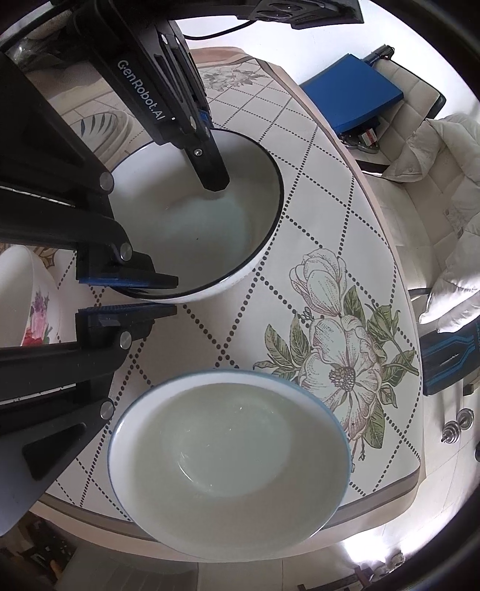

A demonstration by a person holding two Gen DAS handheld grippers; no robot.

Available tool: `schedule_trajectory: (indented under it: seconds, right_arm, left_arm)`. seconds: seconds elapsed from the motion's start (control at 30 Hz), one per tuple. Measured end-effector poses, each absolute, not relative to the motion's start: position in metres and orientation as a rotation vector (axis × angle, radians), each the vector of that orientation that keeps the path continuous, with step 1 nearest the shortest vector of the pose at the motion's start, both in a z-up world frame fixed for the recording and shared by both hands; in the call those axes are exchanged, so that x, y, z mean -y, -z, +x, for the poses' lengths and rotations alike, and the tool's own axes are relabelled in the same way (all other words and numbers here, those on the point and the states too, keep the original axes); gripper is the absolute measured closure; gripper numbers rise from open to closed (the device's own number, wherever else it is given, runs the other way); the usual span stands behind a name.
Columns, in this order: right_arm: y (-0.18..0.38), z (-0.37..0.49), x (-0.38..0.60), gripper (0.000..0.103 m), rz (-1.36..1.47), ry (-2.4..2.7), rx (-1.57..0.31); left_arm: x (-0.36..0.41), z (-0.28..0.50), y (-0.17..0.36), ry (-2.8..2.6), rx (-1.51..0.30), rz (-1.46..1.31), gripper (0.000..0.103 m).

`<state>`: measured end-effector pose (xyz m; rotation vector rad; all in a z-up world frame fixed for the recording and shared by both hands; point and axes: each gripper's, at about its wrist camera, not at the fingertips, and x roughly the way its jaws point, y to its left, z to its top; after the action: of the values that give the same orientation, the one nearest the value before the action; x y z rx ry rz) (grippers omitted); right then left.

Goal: Organize plates and bowls
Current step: 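Lower the black-rimmed bowl into the pink floral bowl and open both grippers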

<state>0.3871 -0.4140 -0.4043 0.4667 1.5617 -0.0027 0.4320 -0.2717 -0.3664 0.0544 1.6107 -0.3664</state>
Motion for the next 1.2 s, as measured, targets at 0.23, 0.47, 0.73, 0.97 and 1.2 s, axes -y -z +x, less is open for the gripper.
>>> schedule_trajectory:
  seconds: [0.23, 0.47, 0.73, 0.97, 1.2]
  right_arm:
    - [0.367, 0.361, 0.424, 0.095, 0.447, -0.016, -1.529]
    - [0.328, 0.314, 0.433, 0.095, 0.466, -0.023, -1.513]
    - [0.317, 0.255, 0.43, 0.095, 0.448, -0.013, -1.55]
    - [0.343, 0.228, 0.431, 0.095, 0.49, -0.002, -1.602]
    - [0.367, 0.215, 0.434, 0.095, 0.485, 0.022, -1.644]
  left_arm:
    - [0.27, 0.406, 0.332, 0.39, -1.589, 0.035, 0.092]
    - [0.275, 0.364, 0.3, 0.427, -1.601, 0.049, 0.092]
    - [0.284, 0.315, 0.311, 0.448, -1.663, 0.105, 0.092]
    - [0.289, 0.292, 0.334, 0.415, -1.708, 0.156, 0.092]
    - [0.306, 0.278, 0.35, 0.398, -1.717, 0.274, 0.092]
